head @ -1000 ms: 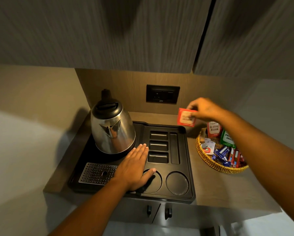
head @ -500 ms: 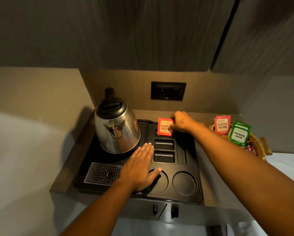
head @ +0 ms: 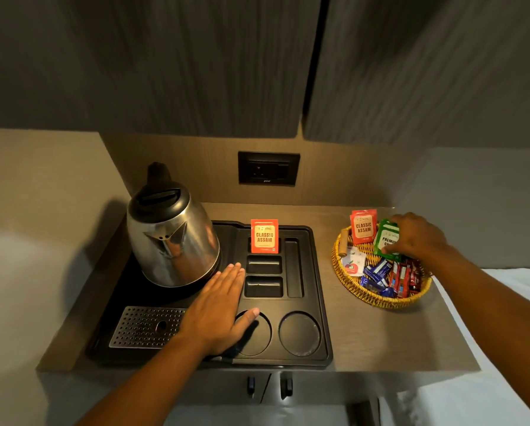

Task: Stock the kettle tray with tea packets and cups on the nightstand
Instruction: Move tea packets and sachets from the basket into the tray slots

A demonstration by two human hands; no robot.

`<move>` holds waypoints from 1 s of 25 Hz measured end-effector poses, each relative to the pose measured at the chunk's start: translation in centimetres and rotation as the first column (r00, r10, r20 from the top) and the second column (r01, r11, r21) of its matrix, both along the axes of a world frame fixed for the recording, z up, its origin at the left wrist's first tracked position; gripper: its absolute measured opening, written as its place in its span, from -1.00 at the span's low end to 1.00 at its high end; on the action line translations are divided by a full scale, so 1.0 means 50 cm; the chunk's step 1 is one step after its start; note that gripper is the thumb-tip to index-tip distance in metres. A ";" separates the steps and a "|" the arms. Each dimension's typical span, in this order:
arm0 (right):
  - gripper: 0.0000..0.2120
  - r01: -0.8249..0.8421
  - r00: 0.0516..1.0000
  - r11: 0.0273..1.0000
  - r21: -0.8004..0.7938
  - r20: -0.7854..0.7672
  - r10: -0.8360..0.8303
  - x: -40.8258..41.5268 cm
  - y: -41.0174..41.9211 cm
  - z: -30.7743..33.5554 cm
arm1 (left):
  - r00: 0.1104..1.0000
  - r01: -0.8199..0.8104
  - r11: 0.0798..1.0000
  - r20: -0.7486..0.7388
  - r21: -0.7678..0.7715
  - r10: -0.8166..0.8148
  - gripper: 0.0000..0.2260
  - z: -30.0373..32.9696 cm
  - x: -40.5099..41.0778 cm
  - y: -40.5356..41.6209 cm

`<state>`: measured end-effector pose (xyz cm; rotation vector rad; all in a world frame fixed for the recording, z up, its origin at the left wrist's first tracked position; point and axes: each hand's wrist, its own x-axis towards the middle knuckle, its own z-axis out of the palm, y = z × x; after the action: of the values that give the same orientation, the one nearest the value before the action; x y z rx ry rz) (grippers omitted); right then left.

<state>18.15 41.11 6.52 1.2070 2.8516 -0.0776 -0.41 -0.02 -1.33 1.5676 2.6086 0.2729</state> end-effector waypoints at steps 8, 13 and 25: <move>-0.54 -0.004 0.996 1.000 0.001 -0.087 0.005 -0.004 0.018 0.007 | 1.000 -0.001 1.000 0.018 0.005 0.001 -0.22 0.003 0.000 0.000; -0.67 0.035 0.987 0.992 -0.124 -0.153 -0.054 0.016 0.017 0.010 | 1.000 -0.003 1.000 0.025 0.023 0.002 -0.22 0.008 0.002 -0.001; -0.82 0.025 0.989 0.969 -0.247 -0.134 -0.060 -0.055 -0.067 0.186 | 1.000 0.008 0.999 0.013 0.035 -0.008 -0.22 0.017 0.006 -0.007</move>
<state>15.42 37.75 15.80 1.2557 2.8221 -0.5201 -0.12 -0.39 -0.50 1.5815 2.6011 0.3292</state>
